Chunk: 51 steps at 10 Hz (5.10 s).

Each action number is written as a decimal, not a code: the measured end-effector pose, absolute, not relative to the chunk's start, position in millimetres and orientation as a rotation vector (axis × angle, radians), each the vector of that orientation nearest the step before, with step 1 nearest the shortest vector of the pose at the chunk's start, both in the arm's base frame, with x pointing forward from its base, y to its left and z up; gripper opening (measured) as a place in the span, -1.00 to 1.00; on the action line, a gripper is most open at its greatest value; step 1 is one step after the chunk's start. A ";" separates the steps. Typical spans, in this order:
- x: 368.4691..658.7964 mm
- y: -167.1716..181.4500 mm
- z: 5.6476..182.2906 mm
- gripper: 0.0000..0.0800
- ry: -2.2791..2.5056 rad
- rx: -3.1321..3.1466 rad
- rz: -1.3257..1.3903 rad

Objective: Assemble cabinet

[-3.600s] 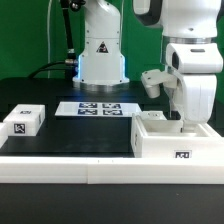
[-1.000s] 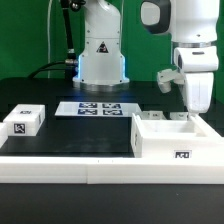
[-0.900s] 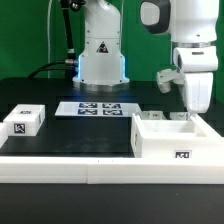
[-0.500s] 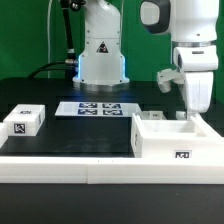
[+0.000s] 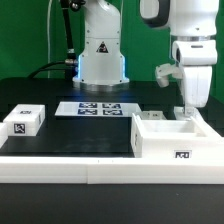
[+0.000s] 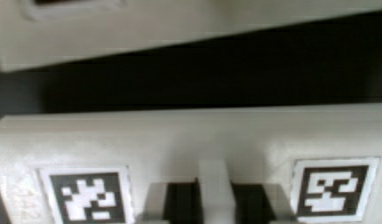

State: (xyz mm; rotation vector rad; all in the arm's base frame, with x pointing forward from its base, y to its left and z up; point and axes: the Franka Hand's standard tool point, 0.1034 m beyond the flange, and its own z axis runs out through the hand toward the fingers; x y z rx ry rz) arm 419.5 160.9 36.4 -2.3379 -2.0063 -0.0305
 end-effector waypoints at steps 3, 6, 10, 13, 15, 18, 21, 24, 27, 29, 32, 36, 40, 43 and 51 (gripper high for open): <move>437.0 141.8 63.2 -0.83 -2.045 -2.351 -0.050; 441.5 115.7 54.7 -0.83 -2.035 -2.348 -0.040; 444.5 114.2 56.0 -0.83 -2.013 -2.368 -0.044; 443.6 115.4 55.2 -0.83 -1.997 -2.379 -0.042; 444.9 120.6 56.7 -0.83 -2.007 -2.371 -0.044; 451.2 123.2 59.9 -0.82 -2.020 -2.365 -0.050; 450.8 122.3 59.3 -0.82 -2.017 -2.367 -0.048; 457.3 121.2 61.1 -0.82 -2.012 -2.374 -0.054; 460.8 119.1 59.9 -0.82 -2.003 -2.378 -0.047; 460.2 118.7 59.4 -0.82 -2.001 -2.378 -0.046; 462.3 119.1 55.2 -0.82 -2.009 -2.368 -0.059; 495.0 115.5 57.2 -0.82 -2.019 -2.371 -0.088; 498.0 114.5 57.6 -0.82 -2.024 -2.369 -0.092; 507.2 113.3 57.6 -0.82 -2.043 -2.358 -0.109; 572.8 102.1 58.0 -0.82 -1.999 -2.411 -0.143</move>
Offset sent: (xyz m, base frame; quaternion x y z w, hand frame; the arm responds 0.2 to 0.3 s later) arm 0.0199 -0.0280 0.0086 0.0152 0.0045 -0.0331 0.9993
